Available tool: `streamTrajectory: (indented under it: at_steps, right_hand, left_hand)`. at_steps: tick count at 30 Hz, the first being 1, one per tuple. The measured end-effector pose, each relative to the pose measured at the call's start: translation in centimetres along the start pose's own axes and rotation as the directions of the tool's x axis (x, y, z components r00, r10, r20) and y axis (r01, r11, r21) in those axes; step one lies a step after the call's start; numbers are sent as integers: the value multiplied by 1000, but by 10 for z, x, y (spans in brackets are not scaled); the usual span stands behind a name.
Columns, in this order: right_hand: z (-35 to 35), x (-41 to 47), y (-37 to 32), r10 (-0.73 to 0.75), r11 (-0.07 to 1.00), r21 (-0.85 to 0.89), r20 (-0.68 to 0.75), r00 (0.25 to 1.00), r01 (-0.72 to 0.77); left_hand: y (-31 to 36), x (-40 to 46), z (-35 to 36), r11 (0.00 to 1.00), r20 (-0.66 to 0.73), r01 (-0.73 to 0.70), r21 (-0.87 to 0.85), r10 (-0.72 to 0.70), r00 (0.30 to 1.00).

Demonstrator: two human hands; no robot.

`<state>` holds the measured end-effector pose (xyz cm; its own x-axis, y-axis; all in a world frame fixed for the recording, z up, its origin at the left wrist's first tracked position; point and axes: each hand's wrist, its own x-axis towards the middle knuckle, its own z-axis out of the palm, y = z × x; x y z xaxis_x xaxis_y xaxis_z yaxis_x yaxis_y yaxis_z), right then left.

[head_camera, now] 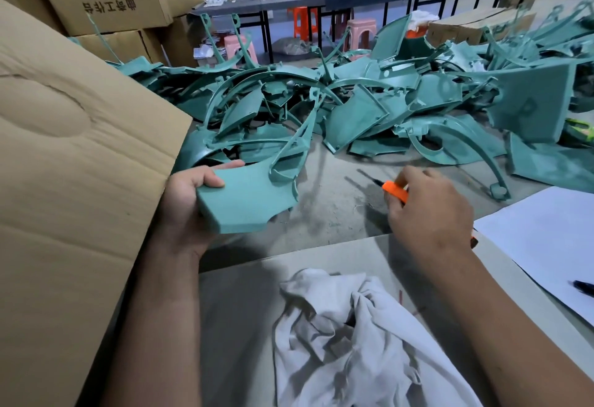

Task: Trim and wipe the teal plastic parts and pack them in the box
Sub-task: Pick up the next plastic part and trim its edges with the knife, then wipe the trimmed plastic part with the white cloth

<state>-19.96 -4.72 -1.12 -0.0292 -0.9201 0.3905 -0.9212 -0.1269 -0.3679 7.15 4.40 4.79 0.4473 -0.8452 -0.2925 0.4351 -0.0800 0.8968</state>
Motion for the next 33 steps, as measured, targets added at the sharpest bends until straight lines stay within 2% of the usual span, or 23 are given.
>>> streamTrajectory:
  at_steps: [3, 4, 6, 7, 8, 9, 10, 11, 12, 13, 15, 18, 19, 21, 22, 23, 24, 26, 27, 28, 30, 31, 33]
  right_hand:
    - [-1, -4, -6, -137, 987, -62, 128, 982, 146]
    - [-4, -5, -8, -230, 972, -7, 118, 966, 233]
    - [-16, -7, -14, -425, 875, 316, 141, 894, 366]
    - [-22, -8, -16, -522, 777, 528, 233, 821, 344]
    - [-27, -11, -20, -621, 678, 693, 361, 695, 246]
    - [-31, -13, -23, -702, 629, 765, 479, 527, 142]
    - [-33, -16, -26, -749, 626, 772, 556, 360, 109]
    - [-34, -17, -28, -761, 641, 755, 602, 239, 138]
    - [-34, -19, -29, -758, 652, 732, 629, 173, 196]
    - [-33, -21, -30, -752, 658, 713, 641, 155, 242]
    - [-30, -23, -31, -752, 658, 707, 628, 198, 258]
    - [-25, -26, -30, -769, 628, 747, 552, 322, 218]
    - [-23, -26, -29, -761, 614, 772, 522, 385, 165]
    - [-17, -25, -28, -650, 576, 817, 474, 594, -23]
    - [-14, -24, -28, -528, 510, 843, 465, 711, -172]
    - [-11, -22, -28, -374, 392, 863, 467, 801, -320]
    - [-10, -20, -29, -215, 223, 874, 476, 853, -432]
    - [-11, -18, -33, 19, -127, 869, 485, 874, -479]
    - [-11, -17, -33, 77, -229, 863, 477, 875, -450]
    - [-11, -19, -34, 83, -257, 871, 452, 888, -419]
    - [-8, -25, -39, -21, -140, 921, 364, 931, -363]
    - [-4, -28, -41, -99, -14, 945, 323, 941, -326]
    - [4, -32, -46, -197, 352, 916, 273, 941, -192]
  left_hand:
    - [-4, 2, 2, 998, 29, -52, -40, 54, 998]
    - [-5, 2, 2, 996, 40, -68, -49, 70, 997]
    - [-7, 1, 4, 995, 57, -94, -40, 97, 994]
    - [-8, 1, 6, 993, 43, -113, -19, 113, 993]
    - [-10, 1, 7, 993, 38, -115, -19, 115, 993]
    - [-10, 1, 8, 993, 42, -116, -21, 117, 992]
    - [-12, 2, 9, 993, 48, -118, -26, 119, 992]
    - [-13, 3, 10, 992, 42, -128, -18, 128, 991]
    - [-14, 5, 10, 990, 46, -138, -22, 139, 989]
    - [-15, 5, 9, 989, 48, -149, -20, 150, 988]
    - [-17, 8, 7, 985, 62, -173, -25, 174, 983]
    - [-17, 7, 6, 974, 82, -226, 3, 225, 971]
    - [-17, 7, 6, 966, 101, -256, 40, 251, 963]
    - [-20, 7, 8, 948, 141, -308, 82, 295, 945]
    - [-21, 7, 8, 944, 154, -323, 74, 309, 939]
    - [-22, 7, 8, 941, 166, -332, 62, 318, 933]
    - [-23, 7, 8, 940, 184, -337, 48, 323, 928]
    - [-24, 6, 8, 939, 229, -342, 40, 324, 918]
    - [-25, 6, 9, 940, 254, -338, 40, 318, 913]
    - [-27, 6, 12, 943, 291, -330, 41, 305, 907]
    - [-32, 5, 23, 936, 377, -341, 90, 285, 881]
    - [-35, 3, 29, 924, 414, -362, 126, 282, 865]
    - [-43, -1, 42, 904, 483, -400, 148, 287, 827]
